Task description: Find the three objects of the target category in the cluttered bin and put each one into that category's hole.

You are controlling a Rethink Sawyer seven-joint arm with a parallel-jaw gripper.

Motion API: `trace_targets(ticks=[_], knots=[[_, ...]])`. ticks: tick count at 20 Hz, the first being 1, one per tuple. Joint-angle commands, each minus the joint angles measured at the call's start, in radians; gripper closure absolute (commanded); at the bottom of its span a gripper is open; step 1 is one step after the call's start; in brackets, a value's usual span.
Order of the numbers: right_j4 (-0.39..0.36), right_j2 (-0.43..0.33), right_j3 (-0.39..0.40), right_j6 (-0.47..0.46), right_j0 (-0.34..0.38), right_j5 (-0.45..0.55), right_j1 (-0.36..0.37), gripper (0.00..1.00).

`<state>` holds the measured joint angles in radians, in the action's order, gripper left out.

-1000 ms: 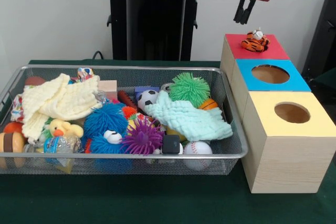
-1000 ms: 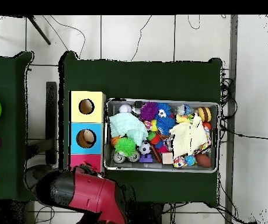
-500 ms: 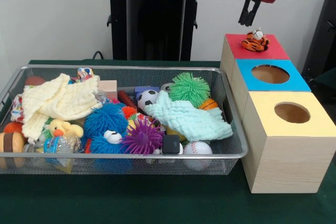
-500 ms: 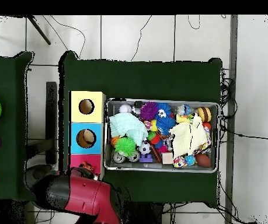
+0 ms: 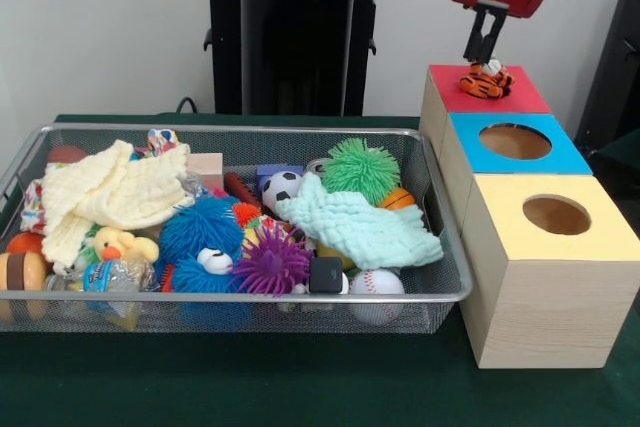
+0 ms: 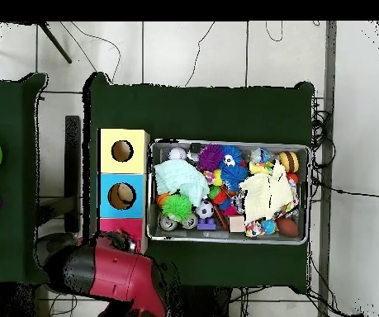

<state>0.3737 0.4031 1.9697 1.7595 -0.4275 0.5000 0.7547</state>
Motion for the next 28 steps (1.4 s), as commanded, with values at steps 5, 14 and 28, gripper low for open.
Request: trace_targets(ticks=[5, 14, 28], knots=[[0.063, -0.105, 0.05, 0.275, -0.009, -0.068, -0.07, 1.0], [0.064, -0.119, 0.067, 0.247, 0.008, -0.103, -0.08, 1.0], [0.073, -0.148, 0.095, 0.249, 0.017, -0.153, -0.098, 1.0]])
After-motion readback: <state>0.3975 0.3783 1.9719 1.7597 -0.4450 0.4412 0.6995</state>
